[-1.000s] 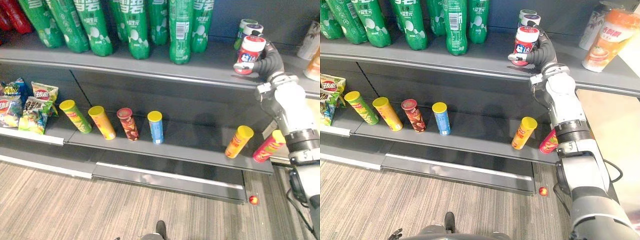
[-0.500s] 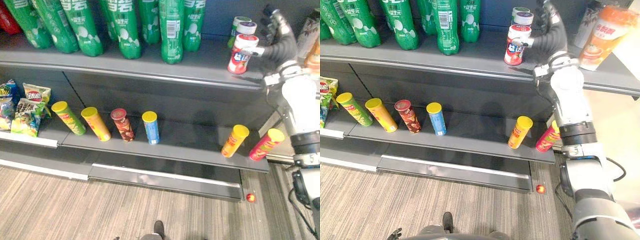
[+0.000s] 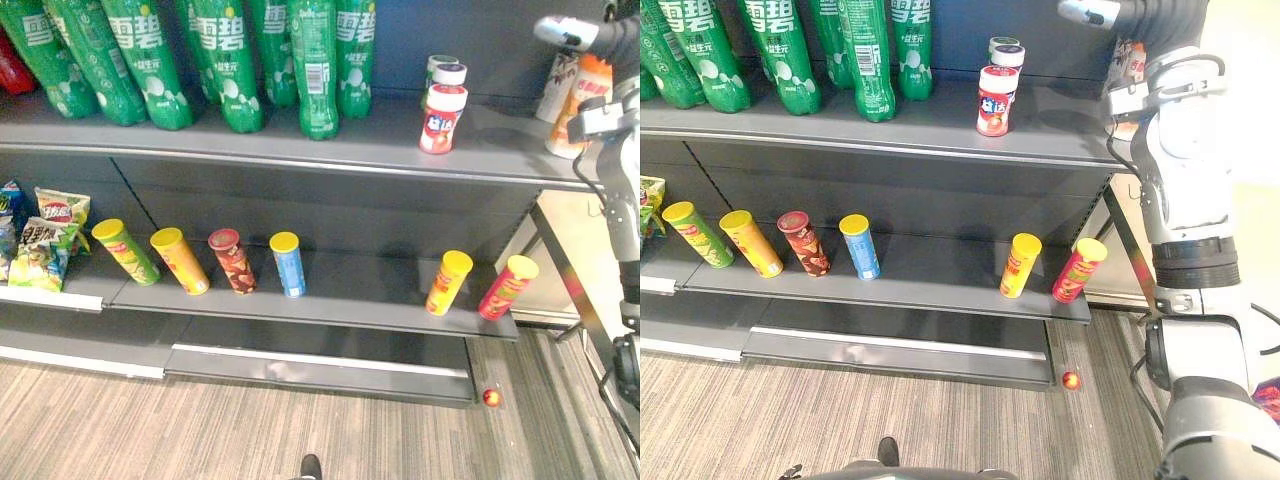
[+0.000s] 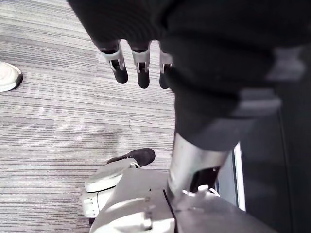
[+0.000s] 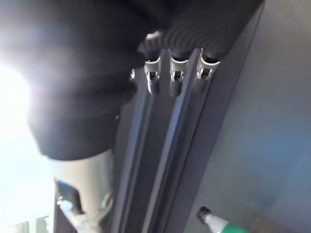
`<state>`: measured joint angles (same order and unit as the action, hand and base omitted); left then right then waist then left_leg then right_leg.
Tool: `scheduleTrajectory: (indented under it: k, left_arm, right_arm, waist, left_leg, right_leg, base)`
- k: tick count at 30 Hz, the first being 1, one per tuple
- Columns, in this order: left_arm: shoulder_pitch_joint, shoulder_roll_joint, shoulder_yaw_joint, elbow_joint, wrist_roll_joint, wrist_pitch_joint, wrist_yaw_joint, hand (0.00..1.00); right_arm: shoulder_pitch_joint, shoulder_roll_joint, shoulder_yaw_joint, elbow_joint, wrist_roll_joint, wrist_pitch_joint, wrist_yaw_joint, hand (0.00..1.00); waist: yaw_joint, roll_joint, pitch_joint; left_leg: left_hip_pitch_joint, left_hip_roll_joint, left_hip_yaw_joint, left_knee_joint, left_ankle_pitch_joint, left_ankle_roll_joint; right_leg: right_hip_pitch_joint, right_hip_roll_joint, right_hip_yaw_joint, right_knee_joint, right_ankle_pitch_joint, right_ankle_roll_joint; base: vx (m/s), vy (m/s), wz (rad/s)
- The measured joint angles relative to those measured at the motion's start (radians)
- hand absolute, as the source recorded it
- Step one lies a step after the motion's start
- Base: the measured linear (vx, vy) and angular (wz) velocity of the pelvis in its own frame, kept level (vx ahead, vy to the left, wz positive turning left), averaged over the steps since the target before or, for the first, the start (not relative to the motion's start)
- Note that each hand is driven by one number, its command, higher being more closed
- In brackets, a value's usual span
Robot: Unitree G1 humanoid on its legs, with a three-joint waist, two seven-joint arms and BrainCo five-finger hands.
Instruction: Put the gum and the chips on the shelf.
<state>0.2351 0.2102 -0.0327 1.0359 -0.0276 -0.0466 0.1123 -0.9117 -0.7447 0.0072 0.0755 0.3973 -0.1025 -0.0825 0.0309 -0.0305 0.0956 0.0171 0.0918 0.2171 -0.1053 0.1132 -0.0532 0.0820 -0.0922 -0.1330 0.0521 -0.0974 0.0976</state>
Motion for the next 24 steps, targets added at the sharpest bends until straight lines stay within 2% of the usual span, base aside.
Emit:
scheduleTrajectory:
  k: [3,7,10,12,14,16,19,22,24]
  left_arm:
    - [0.002,0.012,0.000,0.014,0.000,-0.003,0.001,0.00]
    - [-0.004,0.018,0.000,0.039,0.000,-0.019,0.007,0.00]
    - [-0.001,0.016,0.000,0.040,-0.001,-0.032,0.018,0.00]
    - [0.004,0.015,0.000,0.041,-0.005,-0.038,0.025,0.00]
    - [0.004,0.010,0.000,0.053,-0.010,-0.040,0.038,0.00]
    - [0.005,0.009,0.000,0.064,-0.012,-0.041,0.042,0.00]
    - [0.007,0.009,0.000,0.069,-0.041,-0.041,0.049,0.00]
    - [0.009,0.010,-0.005,0.070,-0.049,-0.041,0.059,0.00]
    - [0.013,0.014,-0.010,0.071,-0.063,-0.041,0.062,0.00]
  right_arm:
    - [0.115,0.055,-0.036,-0.163,0.019,-0.004,0.023,0.00]
    - [0.365,0.164,-0.032,-0.369,0.038,0.026,0.132,0.00]
    - [0.492,0.223,0.001,-0.415,0.046,0.043,0.211,0.00]
    - [0.572,0.261,0.030,-0.433,0.086,0.068,0.270,0.00]
    - [0.711,0.304,0.094,-0.464,0.169,0.129,0.331,0.00]
    - [0.810,0.323,0.164,-0.465,0.200,0.168,0.377,0.00]
    - [0.916,0.332,0.225,-0.470,0.200,0.168,0.437,0.00]
    - [0.971,0.338,0.239,-0.476,0.201,0.156,0.441,0.00]
    - [1.032,0.371,0.302,-0.445,0.192,0.147,0.441,0.00]
  waist:
    - [-0.002,-0.017,-0.011]
    - [-0.007,-0.034,-0.024]
    - [-0.023,-0.035,-0.025]
    - [-0.029,-0.034,-0.028]
    - [-0.030,-0.032,-0.037]
    - [-0.031,-0.032,-0.038]
    - [-0.034,-0.032,-0.038]
    - [-0.041,-0.039,-0.043]
    - [-0.044,-0.038,-0.042]
  left_leg:
    - [-0.001,0.001,0.020,0.000,-0.003,-0.004]
    - [0.004,0.004,0.040,0.000,-0.002,-0.002]
    - [0.009,0.007,0.045,0.000,-0.003,-0.003]
    - [0.012,0.011,0.051,0.000,-0.004,-0.005]
    - [0.012,0.016,0.062,0.000,-0.011,-0.012]
    - [0.019,0.020,0.072,0.000,-0.012,-0.012]
    - [0.015,0.021,0.076,0.000,-0.012,-0.012]
    - [0.001,0.021,0.076,0.000,-0.012,-0.010]
    - [0.003,0.019,0.078,0.000,-0.013,-0.009]
  right_leg:
    - [-0.009,0.000,0.015,0.003,0.001,-0.001]
    - [-0.009,0.002,0.034,0.006,0.008,-0.006]
    - [-0.011,0.005,0.041,0.012,0.008,-0.007]
    - [-0.020,0.008,0.054,0.019,0.007,-0.009]
    - [-0.028,0.012,0.063,0.021,0.006,-0.010]
    - [-0.030,0.014,0.073,0.021,0.004,-0.012]
    - [-0.039,0.016,0.081,0.023,0.000,-0.017]
    - [-0.053,0.016,0.083,0.024,0.000,-0.011]
    - [-0.052,0.015,0.084,0.024,-0.001,-0.010]
  base:
    - [0.05,0.010,-0.14]
    - [0.07,-0.002,-0.14]
    - [0.01,0.001,-0.08]
    - [-0.02,0.002,-0.17]
    - [-0.02,0.005,-0.18]
    - [-0.03,0.006,-0.13]
    - [-0.03,0.007,-0.08]
    - [0.00,0.000,0.00]
    - [0.04,0.011,-0.02]
